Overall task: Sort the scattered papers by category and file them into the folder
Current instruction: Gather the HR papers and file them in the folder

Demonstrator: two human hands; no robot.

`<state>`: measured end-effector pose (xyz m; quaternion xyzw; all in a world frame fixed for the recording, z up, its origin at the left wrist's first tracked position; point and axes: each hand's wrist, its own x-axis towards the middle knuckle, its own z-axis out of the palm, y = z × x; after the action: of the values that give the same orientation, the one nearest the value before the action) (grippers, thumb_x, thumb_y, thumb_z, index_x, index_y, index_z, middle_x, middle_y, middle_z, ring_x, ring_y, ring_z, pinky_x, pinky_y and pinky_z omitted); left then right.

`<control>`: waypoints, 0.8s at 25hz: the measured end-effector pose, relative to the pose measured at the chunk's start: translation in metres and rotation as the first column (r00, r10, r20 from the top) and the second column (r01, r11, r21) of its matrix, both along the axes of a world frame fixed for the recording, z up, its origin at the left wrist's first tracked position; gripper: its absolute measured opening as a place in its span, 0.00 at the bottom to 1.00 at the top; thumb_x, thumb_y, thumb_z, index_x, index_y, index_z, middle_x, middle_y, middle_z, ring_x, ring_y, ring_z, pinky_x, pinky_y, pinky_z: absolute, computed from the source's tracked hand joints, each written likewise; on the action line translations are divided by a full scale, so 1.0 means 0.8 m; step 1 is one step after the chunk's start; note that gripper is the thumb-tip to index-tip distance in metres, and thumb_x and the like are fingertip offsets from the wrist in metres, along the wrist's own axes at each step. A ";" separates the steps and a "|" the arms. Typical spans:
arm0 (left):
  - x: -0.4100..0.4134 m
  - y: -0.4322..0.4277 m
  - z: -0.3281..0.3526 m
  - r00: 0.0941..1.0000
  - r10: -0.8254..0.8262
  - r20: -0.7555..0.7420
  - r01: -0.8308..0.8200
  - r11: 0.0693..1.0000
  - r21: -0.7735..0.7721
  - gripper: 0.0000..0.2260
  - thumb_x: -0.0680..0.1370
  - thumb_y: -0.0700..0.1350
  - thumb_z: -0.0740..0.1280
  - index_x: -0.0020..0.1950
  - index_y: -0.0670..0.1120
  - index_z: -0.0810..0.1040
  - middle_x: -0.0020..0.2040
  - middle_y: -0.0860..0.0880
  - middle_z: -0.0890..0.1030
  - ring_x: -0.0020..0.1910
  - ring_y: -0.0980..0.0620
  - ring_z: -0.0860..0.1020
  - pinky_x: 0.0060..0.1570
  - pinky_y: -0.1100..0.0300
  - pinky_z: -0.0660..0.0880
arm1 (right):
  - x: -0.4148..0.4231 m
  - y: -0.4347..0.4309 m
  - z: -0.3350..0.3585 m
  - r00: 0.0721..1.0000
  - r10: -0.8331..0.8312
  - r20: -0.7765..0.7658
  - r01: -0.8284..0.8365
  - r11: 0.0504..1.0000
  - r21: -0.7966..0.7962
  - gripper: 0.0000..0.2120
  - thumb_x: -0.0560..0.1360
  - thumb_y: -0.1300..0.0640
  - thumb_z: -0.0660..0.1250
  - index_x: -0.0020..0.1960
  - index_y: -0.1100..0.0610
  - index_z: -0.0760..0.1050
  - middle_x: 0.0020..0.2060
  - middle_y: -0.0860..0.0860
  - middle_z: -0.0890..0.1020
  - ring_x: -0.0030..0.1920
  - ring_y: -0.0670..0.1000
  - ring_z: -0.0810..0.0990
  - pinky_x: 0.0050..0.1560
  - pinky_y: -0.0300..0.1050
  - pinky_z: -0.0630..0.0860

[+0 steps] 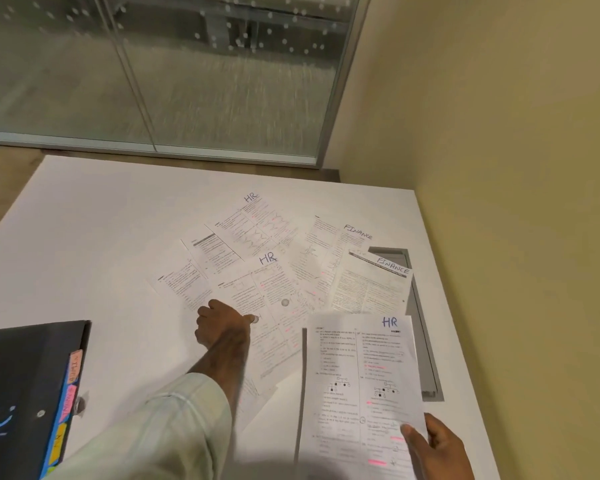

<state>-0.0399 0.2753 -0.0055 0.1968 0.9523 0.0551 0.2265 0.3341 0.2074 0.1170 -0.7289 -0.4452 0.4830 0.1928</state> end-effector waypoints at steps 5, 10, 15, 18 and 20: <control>0.007 0.005 0.011 0.990 0.104 0.099 -0.107 0.994 0.027 0.35 0.66 0.59 0.80 0.62 0.41 0.72 0.61 0.40 0.76 0.60 0.40 0.76 0.59 0.49 0.73 | 0.010 -0.004 -0.002 1.000 -0.009 -0.020 0.009 1.000 -0.001 0.11 0.75 0.70 0.71 0.46 0.55 0.85 0.37 0.45 0.88 0.41 0.48 0.86 0.41 0.41 0.76; 0.011 -0.004 0.043 0.987 -0.062 0.150 0.030 0.977 0.210 0.10 0.77 0.42 0.68 0.56 0.42 0.73 0.55 0.41 0.80 0.55 0.38 0.80 0.51 0.48 0.76 | 0.024 -0.003 0.005 0.996 -0.065 -0.055 0.067 0.997 0.036 0.10 0.75 0.71 0.71 0.46 0.58 0.84 0.34 0.42 0.87 0.33 0.39 0.84 0.34 0.30 0.75; 0.004 -0.038 0.113 0.962 -0.130 0.240 -0.038 0.807 0.589 0.08 0.81 0.40 0.61 0.48 0.51 0.77 0.46 0.49 0.83 0.44 0.46 0.80 0.40 0.57 0.73 | 0.030 0.018 0.009 0.972 -0.195 -0.132 0.208 0.975 0.085 0.09 0.77 0.70 0.70 0.50 0.59 0.83 0.40 0.50 0.89 0.33 0.40 0.85 0.37 0.38 0.78; -0.011 -0.076 0.154 0.942 -0.145 0.304 -0.101 0.740 0.665 0.09 0.81 0.40 0.62 0.48 0.50 0.80 0.42 0.50 0.84 0.40 0.45 0.80 0.37 0.57 0.73 | 0.022 0.035 0.012 0.961 -0.212 -0.175 0.231 0.968 0.094 0.08 0.80 0.65 0.68 0.54 0.55 0.84 0.45 0.52 0.89 0.42 0.49 0.88 0.46 0.48 0.80; -0.017 -0.105 0.176 0.910 -0.162 0.383 -0.150 0.731 0.665 0.10 0.81 0.40 0.63 0.48 0.51 0.82 0.38 0.51 0.84 0.34 0.47 0.78 0.37 0.55 0.73 | 0.008 0.045 0.016 0.961 -0.189 -0.200 0.213 0.972 0.102 0.09 0.81 0.62 0.65 0.55 0.54 0.83 0.46 0.49 0.89 0.46 0.52 0.88 0.49 0.49 0.82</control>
<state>-0.0539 0.1916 0.1352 0.2527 0.7936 0.4401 0.3357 0.3407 0.2433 0.1294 -0.7082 -0.3772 0.4996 0.3264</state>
